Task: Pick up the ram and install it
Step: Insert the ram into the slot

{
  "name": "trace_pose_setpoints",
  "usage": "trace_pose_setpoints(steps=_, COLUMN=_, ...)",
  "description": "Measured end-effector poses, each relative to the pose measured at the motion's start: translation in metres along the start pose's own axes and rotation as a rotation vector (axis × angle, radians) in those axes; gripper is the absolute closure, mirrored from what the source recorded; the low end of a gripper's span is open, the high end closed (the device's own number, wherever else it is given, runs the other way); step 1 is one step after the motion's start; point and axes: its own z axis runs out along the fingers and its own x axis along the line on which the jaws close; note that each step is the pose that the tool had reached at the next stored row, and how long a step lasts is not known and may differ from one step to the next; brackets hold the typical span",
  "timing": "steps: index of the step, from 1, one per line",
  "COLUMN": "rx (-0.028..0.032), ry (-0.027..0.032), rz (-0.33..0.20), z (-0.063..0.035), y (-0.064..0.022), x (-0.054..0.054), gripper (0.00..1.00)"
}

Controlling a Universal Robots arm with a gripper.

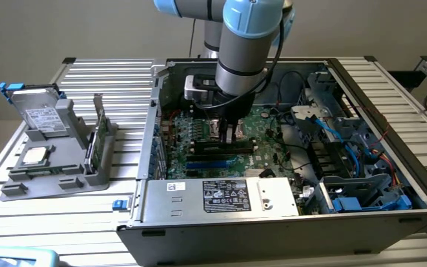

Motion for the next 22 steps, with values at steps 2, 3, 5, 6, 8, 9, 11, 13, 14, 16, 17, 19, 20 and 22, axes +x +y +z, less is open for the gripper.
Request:
trace_pose_setpoints(steps=2, rx=-0.0012, ry=-0.0003, rz=0.0, z=0.0001, y=0.0002, x=0.0, gripper=0.86)
trace_pose_setpoints(steps=3, rx=-0.0016, ry=-0.0005, rz=0.001, z=0.0003, y=0.0001, x=0.0, gripper=0.85)
trace_pose_setpoints(steps=5, rx=-0.0032, ry=0.0001, rz=0.001, z=0.0002, y=-0.0008, x=0.0, gripper=0.79)
trace_pose_setpoints(steps=6, rx=-0.0038, ry=0.0001, rz=0.001, z=0.0002, y=-0.001, x=0.0, gripper=0.73)
trace_pose_setpoints(steps=8, rx=-0.0064, ry=0.0027, rz=0.002, z=0.0, y=-0.0013, x=0.0, gripper=0.66)
trace_pose_setpoints(steps=9, rx=-0.0071, ry=0.0053, rz=0.002, z=-0.0009, y=-0.0014, x=0.0, gripper=0.66)
trace_pose_setpoints(steps=11, rx=-0.0072, ry=0.0053, rz=0.002, z=-0.0051, y=-0.001, x=-0.002, gripper=0.66)
trace_pose_setpoints(steps=13, rx=-0.0071, ry=0.005, rz=0.002, z=-0.0085, y=-0.0007, x=-0.004, gripper=0.66)
trace_pose_setpoints(steps=14, rx=-0.0072, ry=0.0051, rz=0.002, z=-0.0114, y=-0.0003, x=-0.004, gripper=0.66)
trace_pose_setpoints(steps=16, rx=-0.0071, ry=0.0047, rz=0.002, z=-0.0155, y=0.0001, x=-0.006, gripper=0.66)
trace_pose_setpoints(steps=17, rx=-0.0072, ry=0.0048, rz=0.002, z=-0.0179, y=0.0004, x=-0.007, gripper=0.66)
trace_pose_setpoints(steps=19, rx=-0.0072, ry=0.0049, rz=0.002, z=-0.0235, y=0.0011, x=-0.009, gripper=0.66)
trace_pose_setpoints(steps=20, rx=-0.0072, ry=0.0046, rz=0.002, z=-0.0256, y=0.0013, x=-0.011, gripper=0.66)
trace_pose_setpoints(steps=22, rx=-0.0072, ry=0.0048, rz=0.002, z=-0.0309, y=0.002, x=-0.013, gripper=0.66)
